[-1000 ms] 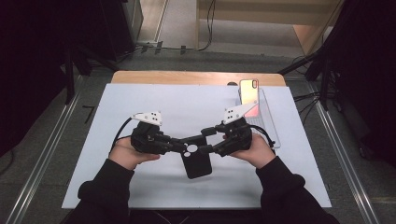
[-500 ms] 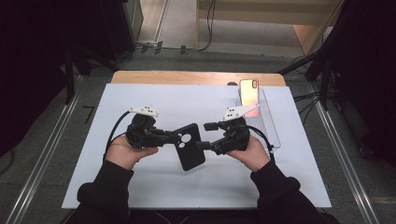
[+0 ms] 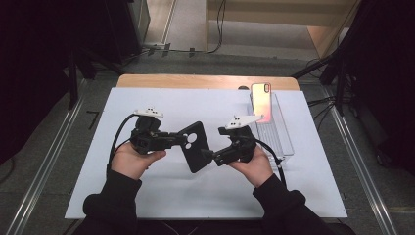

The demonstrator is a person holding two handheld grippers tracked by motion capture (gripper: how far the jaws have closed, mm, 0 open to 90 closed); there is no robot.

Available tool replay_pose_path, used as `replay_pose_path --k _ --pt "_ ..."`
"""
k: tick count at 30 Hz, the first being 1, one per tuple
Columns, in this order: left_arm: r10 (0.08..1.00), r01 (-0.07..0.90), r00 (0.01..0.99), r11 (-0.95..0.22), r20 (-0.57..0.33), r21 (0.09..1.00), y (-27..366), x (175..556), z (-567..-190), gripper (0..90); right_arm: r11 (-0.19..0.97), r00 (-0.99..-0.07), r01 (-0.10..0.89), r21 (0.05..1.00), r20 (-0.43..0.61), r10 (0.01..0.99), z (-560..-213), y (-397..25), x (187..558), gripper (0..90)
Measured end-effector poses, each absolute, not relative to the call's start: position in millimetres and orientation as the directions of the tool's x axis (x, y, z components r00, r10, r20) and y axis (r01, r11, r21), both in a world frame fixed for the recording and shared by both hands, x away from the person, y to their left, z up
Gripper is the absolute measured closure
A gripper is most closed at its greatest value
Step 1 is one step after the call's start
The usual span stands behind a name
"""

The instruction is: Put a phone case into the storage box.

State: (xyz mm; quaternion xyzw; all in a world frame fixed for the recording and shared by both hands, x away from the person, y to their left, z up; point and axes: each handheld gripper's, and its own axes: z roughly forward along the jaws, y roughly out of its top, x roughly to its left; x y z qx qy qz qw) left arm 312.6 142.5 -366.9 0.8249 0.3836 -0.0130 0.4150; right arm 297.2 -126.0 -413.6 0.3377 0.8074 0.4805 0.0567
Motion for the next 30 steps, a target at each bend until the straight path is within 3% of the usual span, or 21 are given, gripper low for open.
replay_pose_path --k 11,27,28,30 --pt "0.643 0.669 0.678 -0.338 -0.357 0.662 135 308 -365 76.9 0.290 -0.711 0.507 0.812 0.203 0.674 -420 -101 287 0.0" --pt "0.628 0.671 0.685 -0.346 -0.370 0.655 118 301 -367 76.8 0.278 -0.683 0.517 0.810 0.193 0.705 -428 -84 287 0.0" --pt "0.627 0.671 0.685 -0.345 -0.371 0.656 117 300 -367 76.8 0.280 -0.681 0.516 0.809 0.190 0.707 -428 -84 288 0.4" --pt "0.628 0.668 0.687 -0.348 -0.366 0.658 116 300 -368 76.7 0.278 -0.669 0.516 0.811 0.178 0.722 -429 -84 287 9.3"
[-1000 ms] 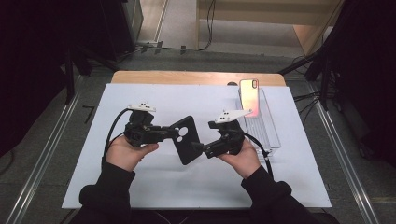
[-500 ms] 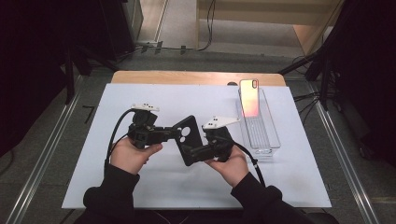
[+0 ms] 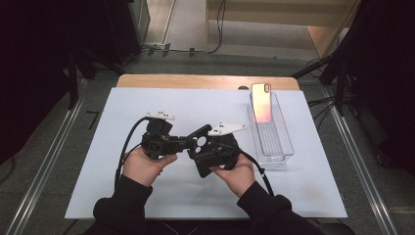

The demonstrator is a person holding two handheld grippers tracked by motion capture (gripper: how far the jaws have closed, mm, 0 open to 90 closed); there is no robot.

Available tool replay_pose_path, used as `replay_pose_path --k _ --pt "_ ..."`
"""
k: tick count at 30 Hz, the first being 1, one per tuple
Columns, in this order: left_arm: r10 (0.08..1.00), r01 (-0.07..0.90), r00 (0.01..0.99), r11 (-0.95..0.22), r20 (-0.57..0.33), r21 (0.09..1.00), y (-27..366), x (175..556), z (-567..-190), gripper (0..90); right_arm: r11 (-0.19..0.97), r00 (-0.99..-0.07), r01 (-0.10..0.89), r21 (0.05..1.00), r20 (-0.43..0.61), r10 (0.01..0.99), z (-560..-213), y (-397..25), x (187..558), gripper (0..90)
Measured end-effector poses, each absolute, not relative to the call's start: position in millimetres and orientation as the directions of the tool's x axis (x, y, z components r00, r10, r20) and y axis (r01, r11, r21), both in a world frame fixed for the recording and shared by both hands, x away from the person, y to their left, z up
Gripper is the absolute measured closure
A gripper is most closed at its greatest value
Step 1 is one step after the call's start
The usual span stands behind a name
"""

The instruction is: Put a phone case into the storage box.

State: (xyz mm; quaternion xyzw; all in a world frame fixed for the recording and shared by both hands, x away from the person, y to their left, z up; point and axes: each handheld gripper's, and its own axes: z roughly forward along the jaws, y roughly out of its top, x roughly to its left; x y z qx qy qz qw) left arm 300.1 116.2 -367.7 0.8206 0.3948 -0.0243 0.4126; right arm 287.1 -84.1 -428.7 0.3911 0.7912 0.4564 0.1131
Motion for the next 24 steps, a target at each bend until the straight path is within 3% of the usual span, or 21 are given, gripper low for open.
replay_pose_path --k 9,20,24 --pt "0.619 0.659 0.698 -0.359 -0.360 0.661 118 299 -366 74.9 0.287 -0.688 0.506 0.813 0.180 0.703 -428 -84 286 14.0" --pt "0.596 0.660 0.696 -0.308 -0.402 0.686 136 300 -350 52.8 0.265 -0.673 0.532 0.804 0.211 0.709 -434 -94 294 14.4" --pt "0.576 0.638 0.721 -0.337 -0.385 0.692 139 300 -351 41.6 0.250 -0.660 0.531 0.810 0.211 0.721 -428 -104 297 14.5"
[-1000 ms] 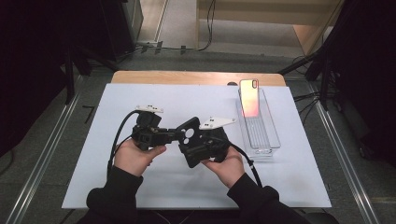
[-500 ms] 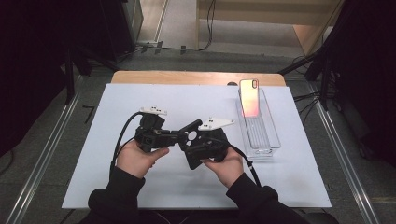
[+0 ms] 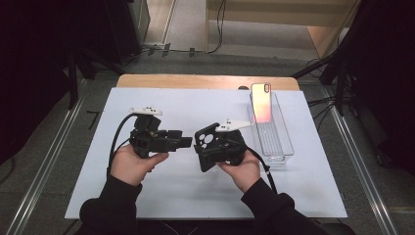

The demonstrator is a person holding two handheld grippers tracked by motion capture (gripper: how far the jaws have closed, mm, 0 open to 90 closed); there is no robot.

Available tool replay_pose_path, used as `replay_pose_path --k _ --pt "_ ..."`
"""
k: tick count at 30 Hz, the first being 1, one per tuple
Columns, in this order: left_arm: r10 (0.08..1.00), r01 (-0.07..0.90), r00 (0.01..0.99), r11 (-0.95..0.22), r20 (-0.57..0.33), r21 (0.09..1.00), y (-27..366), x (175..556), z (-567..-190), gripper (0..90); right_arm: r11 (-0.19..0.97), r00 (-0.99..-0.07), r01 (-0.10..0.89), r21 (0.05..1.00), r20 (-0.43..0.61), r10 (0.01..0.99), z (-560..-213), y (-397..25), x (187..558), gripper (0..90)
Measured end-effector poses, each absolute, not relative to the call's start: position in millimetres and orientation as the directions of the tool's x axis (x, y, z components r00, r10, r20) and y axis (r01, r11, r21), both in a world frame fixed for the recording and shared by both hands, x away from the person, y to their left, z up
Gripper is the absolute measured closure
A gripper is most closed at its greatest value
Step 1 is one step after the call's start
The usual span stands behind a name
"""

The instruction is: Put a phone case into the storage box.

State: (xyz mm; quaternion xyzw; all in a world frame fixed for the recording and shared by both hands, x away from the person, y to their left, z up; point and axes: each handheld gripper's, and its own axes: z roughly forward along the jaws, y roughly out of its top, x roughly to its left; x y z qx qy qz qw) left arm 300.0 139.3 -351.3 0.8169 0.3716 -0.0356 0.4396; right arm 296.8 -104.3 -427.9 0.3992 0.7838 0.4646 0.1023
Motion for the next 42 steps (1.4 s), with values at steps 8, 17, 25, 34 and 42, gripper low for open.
replay_pose_path --k 8,17,25,34,42 --pt "0.543 0.593 0.767 -0.395 -0.343 0.702 143 303 -368 35.7 0.214 -0.647 0.540 0.814 0.239 0.724 -415 -128 304 14.5" --pt "0.522 0.554 0.797 -0.431 -0.304 0.712 151 301 -395 33.8 0.223 -0.670 0.538 0.813 0.253 0.698 -403 -145 309 14.5" --pt "0.500 0.515 0.825 -0.470 -0.264 0.717 159 294 -421 30.2 0.223 -0.688 0.533 0.816 0.264 0.677 -385 -160 311 14.5" --pt "0.529 0.559 0.796 -0.458 -0.293 0.692 176 287 -438 30.0 0.213 -0.677 0.531 0.820 0.259 0.689 -363 -185 318 14.5" --pt "0.557 0.573 0.777 -0.429 -0.295 0.699 188 281 -443 30.0 0.220 -0.671 0.531 0.818 0.247 0.699 -345 -207 327 14.5"
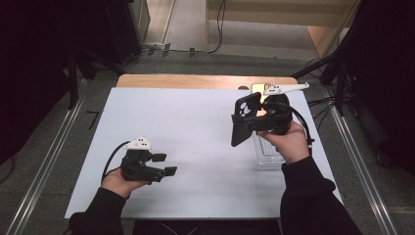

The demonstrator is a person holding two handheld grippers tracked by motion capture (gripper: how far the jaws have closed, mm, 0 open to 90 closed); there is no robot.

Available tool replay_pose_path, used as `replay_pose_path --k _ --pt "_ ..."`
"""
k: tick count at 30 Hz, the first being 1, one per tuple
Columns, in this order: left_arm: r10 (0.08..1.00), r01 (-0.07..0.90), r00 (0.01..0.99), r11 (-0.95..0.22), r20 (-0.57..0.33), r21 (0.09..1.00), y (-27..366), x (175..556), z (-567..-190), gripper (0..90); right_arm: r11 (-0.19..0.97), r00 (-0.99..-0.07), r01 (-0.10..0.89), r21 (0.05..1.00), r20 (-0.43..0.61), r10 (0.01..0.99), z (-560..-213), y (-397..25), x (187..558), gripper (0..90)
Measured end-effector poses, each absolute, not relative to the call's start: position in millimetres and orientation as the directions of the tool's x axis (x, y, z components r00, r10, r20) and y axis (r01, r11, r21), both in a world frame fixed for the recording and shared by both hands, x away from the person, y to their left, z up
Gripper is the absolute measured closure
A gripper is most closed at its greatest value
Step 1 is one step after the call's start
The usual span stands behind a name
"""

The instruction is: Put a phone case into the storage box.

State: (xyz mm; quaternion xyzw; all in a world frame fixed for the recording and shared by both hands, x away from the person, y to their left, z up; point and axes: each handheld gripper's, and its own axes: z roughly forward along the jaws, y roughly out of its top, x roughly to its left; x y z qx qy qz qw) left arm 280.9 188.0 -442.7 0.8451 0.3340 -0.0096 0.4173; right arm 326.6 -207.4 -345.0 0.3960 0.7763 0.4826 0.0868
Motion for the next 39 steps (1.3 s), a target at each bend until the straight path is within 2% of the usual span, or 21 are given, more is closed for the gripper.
replay_pose_path --k 5,16,39 --pt "0.572 0.578 0.768 -0.426 -0.288 0.696 193 276 -444 30.0 0.188 -0.633 0.532 0.825 0.240 0.736 -334 -224 334 14.5" --pt "0.597 0.588 0.750 -0.405 -0.285 0.701 201 263 -444 30.0 0.085 -0.463 0.528 0.845 0.203 0.863 -328 -263 351 14.5" --pt "0.615 0.591 0.738 -0.388 -0.279 0.707 205 266 -446 30.0 -0.007 -0.261 0.614 0.790 0.211 0.942 -386 -285 382 14.5"
